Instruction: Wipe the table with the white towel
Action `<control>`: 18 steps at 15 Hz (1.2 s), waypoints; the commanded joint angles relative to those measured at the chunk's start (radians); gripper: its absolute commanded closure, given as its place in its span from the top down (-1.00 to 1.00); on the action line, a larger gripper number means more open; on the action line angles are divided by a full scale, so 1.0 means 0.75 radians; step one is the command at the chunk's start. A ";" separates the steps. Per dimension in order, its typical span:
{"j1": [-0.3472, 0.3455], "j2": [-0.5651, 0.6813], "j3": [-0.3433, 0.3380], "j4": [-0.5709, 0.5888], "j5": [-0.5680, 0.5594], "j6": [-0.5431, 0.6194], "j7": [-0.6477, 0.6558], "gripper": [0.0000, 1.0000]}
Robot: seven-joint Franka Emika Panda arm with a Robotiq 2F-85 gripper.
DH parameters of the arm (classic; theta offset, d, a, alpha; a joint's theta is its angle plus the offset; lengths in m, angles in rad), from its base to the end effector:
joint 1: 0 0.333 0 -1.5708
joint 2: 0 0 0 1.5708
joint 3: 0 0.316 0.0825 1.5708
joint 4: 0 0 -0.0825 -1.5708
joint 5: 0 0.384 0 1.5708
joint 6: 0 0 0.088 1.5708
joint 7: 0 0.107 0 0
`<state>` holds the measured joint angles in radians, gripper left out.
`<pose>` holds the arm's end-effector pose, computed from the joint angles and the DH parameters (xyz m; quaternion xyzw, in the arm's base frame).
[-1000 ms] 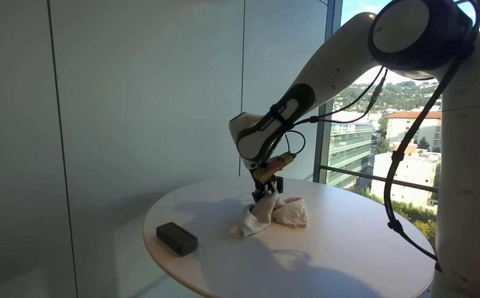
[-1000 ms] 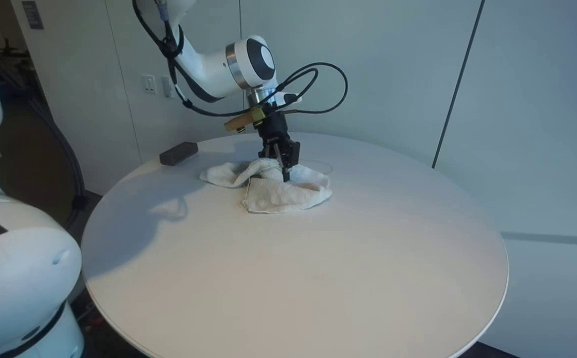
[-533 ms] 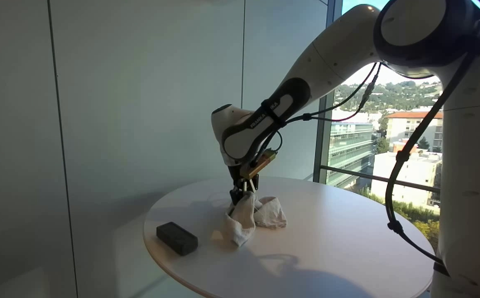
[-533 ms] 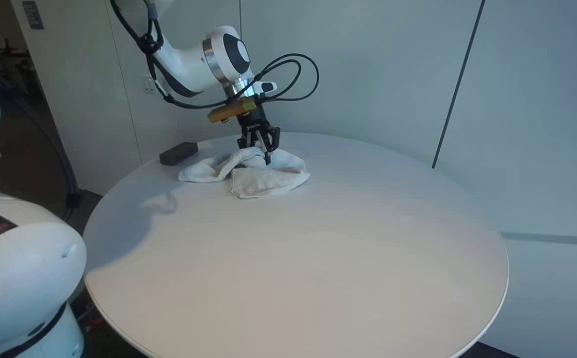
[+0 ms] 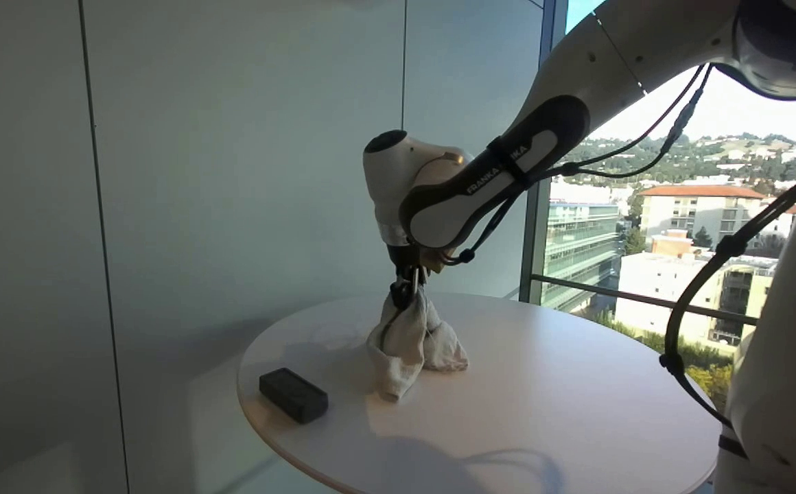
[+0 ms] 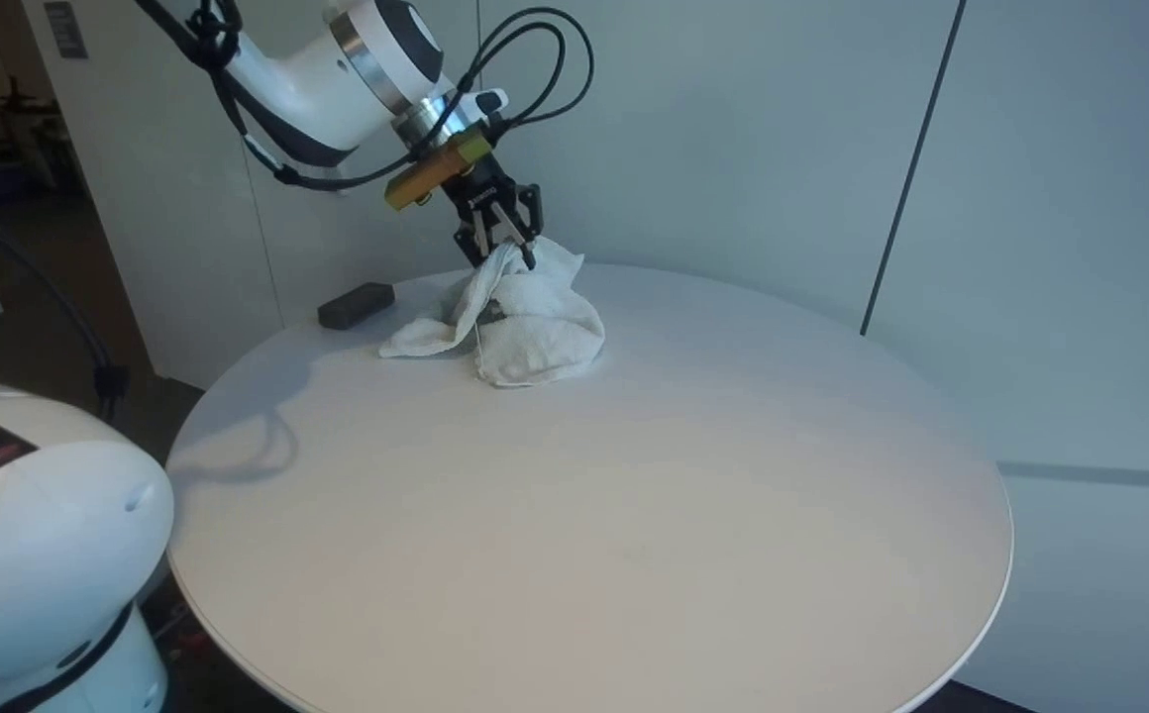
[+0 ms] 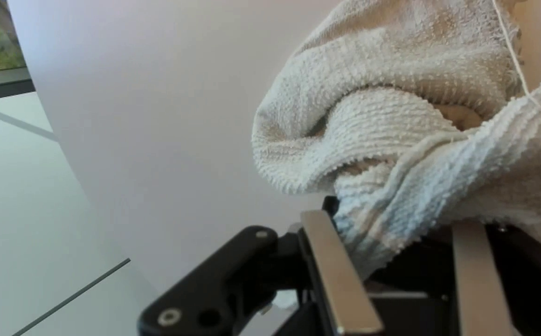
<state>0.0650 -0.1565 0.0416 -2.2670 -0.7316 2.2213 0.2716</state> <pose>0.5069 0.0333 0.4419 0.9448 0.1230 0.1063 0.2843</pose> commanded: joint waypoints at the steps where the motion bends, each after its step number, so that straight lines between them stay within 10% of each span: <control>1: 0.001 -0.222 0.030 -0.146 0.087 -0.052 -0.045 -0.92; 9: 0.076 -0.287 -0.067 -0.305 0.814 -0.088 -0.624 -0.92; 10: 0.066 -0.255 -0.068 -0.285 0.872 -0.158 -0.618 -0.42; 11: 0.032 -0.269 -0.025 -0.298 0.778 -0.090 -0.560 -0.92; 15: 0.034 -0.250 -0.041 -0.302 0.846 -0.133 -0.594 -0.43; 18: 0.034 -0.250 -0.041 -0.302 0.847 -0.135 -0.595 -0.42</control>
<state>0.1025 -0.3444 -0.0006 -2.4946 -0.1009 2.1215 -0.1714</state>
